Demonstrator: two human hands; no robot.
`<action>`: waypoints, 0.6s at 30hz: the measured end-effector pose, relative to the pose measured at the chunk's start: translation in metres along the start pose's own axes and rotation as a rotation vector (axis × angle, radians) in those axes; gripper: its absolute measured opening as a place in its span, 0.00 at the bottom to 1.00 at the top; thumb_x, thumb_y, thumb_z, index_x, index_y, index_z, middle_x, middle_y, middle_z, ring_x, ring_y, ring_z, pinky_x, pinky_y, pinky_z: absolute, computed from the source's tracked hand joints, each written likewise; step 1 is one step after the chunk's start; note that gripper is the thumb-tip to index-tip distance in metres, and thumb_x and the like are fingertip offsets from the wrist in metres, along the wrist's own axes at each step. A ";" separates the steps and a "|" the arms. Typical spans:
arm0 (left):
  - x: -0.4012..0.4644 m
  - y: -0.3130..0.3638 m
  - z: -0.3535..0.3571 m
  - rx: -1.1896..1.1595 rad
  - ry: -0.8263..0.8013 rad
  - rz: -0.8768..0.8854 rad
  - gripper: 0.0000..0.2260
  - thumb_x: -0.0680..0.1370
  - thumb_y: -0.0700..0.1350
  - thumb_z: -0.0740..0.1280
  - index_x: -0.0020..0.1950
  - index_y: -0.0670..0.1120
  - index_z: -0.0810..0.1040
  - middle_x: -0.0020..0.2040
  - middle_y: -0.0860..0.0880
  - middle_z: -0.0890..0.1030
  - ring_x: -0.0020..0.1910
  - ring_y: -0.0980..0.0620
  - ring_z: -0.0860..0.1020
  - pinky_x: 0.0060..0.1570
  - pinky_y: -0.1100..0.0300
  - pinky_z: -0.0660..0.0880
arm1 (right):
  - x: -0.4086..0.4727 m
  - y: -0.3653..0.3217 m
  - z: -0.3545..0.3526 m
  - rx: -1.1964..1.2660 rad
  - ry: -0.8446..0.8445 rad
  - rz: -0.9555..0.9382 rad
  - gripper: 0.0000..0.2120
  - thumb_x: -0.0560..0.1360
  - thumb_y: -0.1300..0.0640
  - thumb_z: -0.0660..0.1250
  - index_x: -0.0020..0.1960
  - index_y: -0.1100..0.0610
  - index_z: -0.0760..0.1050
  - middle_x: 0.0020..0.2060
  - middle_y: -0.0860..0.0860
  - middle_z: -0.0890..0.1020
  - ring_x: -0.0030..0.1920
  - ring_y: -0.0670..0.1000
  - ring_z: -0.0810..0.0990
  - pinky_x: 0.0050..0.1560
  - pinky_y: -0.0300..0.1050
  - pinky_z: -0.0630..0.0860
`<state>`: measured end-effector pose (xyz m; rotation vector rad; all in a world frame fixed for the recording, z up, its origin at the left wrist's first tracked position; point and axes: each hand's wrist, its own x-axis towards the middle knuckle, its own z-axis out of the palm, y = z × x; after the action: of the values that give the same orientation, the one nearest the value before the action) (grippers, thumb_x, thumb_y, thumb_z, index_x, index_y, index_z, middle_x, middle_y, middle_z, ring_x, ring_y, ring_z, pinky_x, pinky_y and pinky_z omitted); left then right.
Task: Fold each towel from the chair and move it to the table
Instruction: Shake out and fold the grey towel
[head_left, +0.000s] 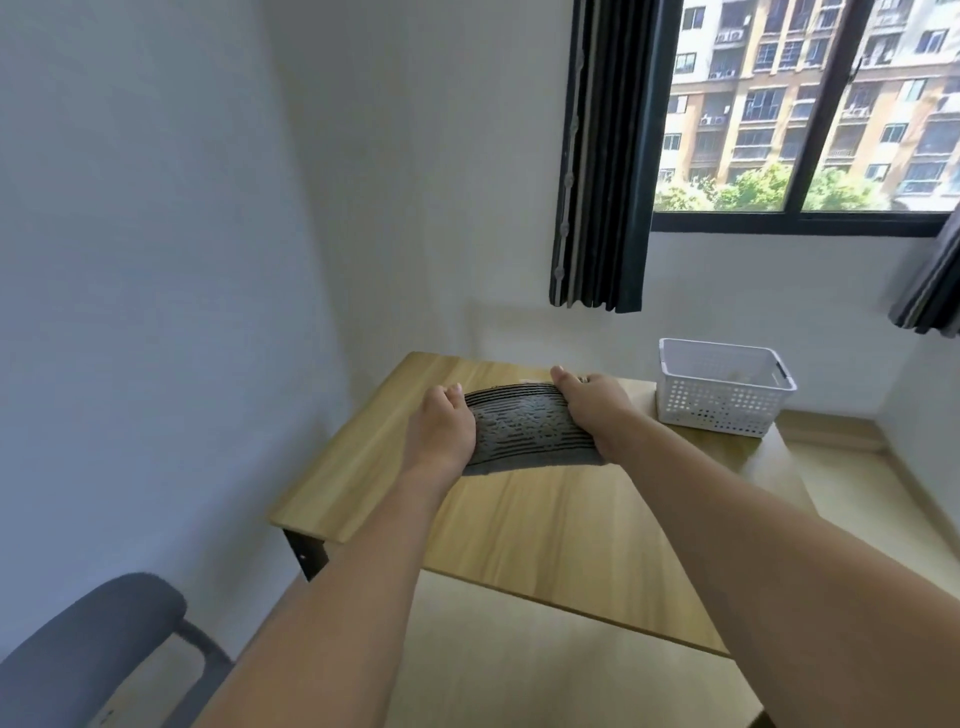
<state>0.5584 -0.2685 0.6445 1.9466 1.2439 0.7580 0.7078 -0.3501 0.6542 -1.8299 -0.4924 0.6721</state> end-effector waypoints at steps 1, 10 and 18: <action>0.003 0.005 0.012 -0.005 -0.001 -0.007 0.19 0.83 0.52 0.50 0.57 0.40 0.73 0.53 0.43 0.77 0.47 0.45 0.72 0.44 0.55 0.65 | 0.009 0.003 -0.009 -0.004 -0.001 0.001 0.25 0.77 0.39 0.60 0.61 0.60 0.73 0.53 0.56 0.80 0.51 0.57 0.79 0.50 0.49 0.77; 0.013 0.088 0.162 -0.036 -0.034 -0.023 0.17 0.83 0.53 0.50 0.57 0.42 0.72 0.55 0.43 0.77 0.49 0.44 0.73 0.46 0.55 0.66 | 0.110 0.044 -0.146 -0.037 0.022 -0.005 0.25 0.75 0.37 0.60 0.55 0.59 0.75 0.50 0.56 0.80 0.50 0.57 0.80 0.51 0.50 0.77; 0.015 0.173 0.288 -0.095 0.029 -0.168 0.18 0.83 0.53 0.50 0.60 0.42 0.71 0.57 0.43 0.77 0.52 0.44 0.73 0.47 0.54 0.66 | 0.199 0.060 -0.270 -0.102 -0.053 -0.058 0.23 0.75 0.39 0.63 0.49 0.60 0.76 0.42 0.54 0.79 0.40 0.51 0.77 0.45 0.45 0.72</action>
<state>0.8756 -0.3761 0.6159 1.7364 1.3453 0.7480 1.0362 -0.4381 0.6278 -1.8900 -0.6223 0.6679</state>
